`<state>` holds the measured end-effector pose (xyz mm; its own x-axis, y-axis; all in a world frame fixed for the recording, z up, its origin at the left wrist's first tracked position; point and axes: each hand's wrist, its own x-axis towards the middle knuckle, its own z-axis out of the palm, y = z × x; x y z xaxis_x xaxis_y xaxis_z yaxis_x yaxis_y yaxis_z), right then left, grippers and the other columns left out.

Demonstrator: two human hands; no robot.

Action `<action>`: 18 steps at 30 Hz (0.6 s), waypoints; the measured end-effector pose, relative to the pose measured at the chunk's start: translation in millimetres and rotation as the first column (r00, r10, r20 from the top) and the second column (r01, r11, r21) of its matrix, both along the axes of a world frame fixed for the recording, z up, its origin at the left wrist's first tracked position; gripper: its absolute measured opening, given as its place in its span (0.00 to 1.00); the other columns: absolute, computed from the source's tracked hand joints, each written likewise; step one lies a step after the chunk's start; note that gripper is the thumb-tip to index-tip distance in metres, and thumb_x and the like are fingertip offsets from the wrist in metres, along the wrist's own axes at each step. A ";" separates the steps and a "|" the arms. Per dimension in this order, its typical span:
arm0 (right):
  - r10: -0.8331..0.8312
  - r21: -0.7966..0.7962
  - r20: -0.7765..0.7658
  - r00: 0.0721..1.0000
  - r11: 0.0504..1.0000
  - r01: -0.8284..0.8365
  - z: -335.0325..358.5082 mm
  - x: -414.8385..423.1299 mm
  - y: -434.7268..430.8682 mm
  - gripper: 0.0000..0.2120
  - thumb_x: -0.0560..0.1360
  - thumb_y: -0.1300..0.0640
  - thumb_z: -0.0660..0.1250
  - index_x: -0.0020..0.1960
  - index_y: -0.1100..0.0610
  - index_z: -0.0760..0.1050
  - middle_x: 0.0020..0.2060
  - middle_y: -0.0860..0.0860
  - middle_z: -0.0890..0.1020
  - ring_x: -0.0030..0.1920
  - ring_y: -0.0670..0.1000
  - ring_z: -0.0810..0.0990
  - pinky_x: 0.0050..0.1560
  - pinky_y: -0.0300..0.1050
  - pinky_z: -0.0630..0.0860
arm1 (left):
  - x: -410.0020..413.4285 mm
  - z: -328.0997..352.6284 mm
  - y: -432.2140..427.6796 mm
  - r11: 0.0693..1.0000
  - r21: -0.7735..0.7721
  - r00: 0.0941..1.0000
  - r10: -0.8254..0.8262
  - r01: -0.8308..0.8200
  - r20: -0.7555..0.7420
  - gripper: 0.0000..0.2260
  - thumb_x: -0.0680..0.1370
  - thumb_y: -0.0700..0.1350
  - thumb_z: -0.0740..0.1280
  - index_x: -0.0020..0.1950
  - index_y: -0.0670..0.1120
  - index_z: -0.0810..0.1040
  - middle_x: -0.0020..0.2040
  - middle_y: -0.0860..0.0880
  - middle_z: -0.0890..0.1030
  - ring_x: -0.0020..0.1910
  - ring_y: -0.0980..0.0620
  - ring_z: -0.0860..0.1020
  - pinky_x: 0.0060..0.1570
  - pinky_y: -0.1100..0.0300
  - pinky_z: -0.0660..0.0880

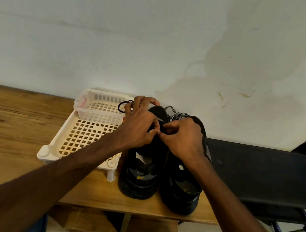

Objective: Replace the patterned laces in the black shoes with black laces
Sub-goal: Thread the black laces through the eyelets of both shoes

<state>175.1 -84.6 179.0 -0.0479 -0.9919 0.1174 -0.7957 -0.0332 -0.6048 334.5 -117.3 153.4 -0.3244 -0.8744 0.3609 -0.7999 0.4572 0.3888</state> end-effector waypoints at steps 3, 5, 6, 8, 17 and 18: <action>-0.057 -0.024 0.027 0.998 0.998 0.057 -2.8 2.8 -4.7 0.11 0.72 0.51 0.79 0.52 0.52 0.87 0.46 0.48 0.88 0.46 0.45 0.85 0.40 0.33 0.77 | -2.1 -2.0 0.1 0.998 0.025 0.998 0.056 -0.056 0.012 0.01 0.73 0.48 0.74 0.43 0.55 0.86 0.74 0.53 0.64 0.74 0.50 0.53 0.65 0.46 0.56; -0.090 -0.023 0.055 0.994 0.996 0.092 -3.9 3.9 -6.2 0.07 0.72 0.53 0.79 0.49 0.53 0.88 0.44 0.47 0.87 0.42 0.44 0.84 0.35 0.28 0.72 | -2.5 -3.6 -1.1 0.994 0.047 0.995 0.100 -0.101 0.031 0.02 0.74 0.50 0.74 0.45 0.55 0.86 0.74 0.54 0.64 0.75 0.50 0.54 0.66 0.46 0.56; -0.097 -0.026 0.061 0.993 0.995 0.098 -4.5 4.2 -6.3 0.06 0.72 0.54 0.79 0.47 0.53 0.88 0.42 0.48 0.87 0.41 0.43 0.83 0.33 0.27 0.71 | -2.3 -4.2 -1.7 0.992 0.057 0.994 0.107 -0.109 0.036 0.02 0.74 0.50 0.74 0.45 0.56 0.87 0.74 0.54 0.64 0.74 0.50 0.54 0.67 0.47 0.56; -0.097 -0.022 0.059 0.993 0.995 0.099 -5.0 3.3 -6.3 0.04 0.73 0.55 0.78 0.46 0.53 0.87 0.41 0.48 0.87 0.39 0.43 0.83 0.33 0.29 0.71 | -1.7 -4.6 -2.6 0.993 0.064 0.995 0.099 -0.100 0.031 0.02 0.74 0.51 0.75 0.45 0.56 0.87 0.74 0.55 0.64 0.74 0.51 0.55 0.65 0.49 0.56; -0.146 0.202 0.330 0.933 0.976 0.082 -1.4 -11.7 -10.3 0.08 0.75 0.66 0.74 0.39 0.56 0.84 0.39 0.53 0.86 0.43 0.55 0.87 0.43 0.56 0.86 | -8.3 -7.2 -1.4 0.994 0.065 0.996 0.092 -0.092 -0.005 0.02 0.73 0.50 0.75 0.43 0.54 0.87 0.72 0.56 0.66 0.71 0.53 0.55 0.60 0.53 0.52; -0.140 0.213 0.339 0.930 0.975 0.069 -1.1 -11.8 -10.4 0.07 0.75 0.66 0.74 0.40 0.56 0.84 0.40 0.54 0.86 0.44 0.56 0.87 0.43 0.56 0.86 | -7.9 -7.7 -1.1 0.993 0.070 0.995 0.097 -0.096 -0.006 0.02 0.73 0.50 0.75 0.43 0.54 0.87 0.72 0.56 0.66 0.71 0.54 0.55 0.60 0.53 0.53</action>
<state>163.3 -95.1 178.0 -0.1552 -0.9806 -0.1194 -0.5248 0.1843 -0.8310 326.6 -118.4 145.8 -0.2340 -0.9246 0.3005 -0.8352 0.3494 0.4247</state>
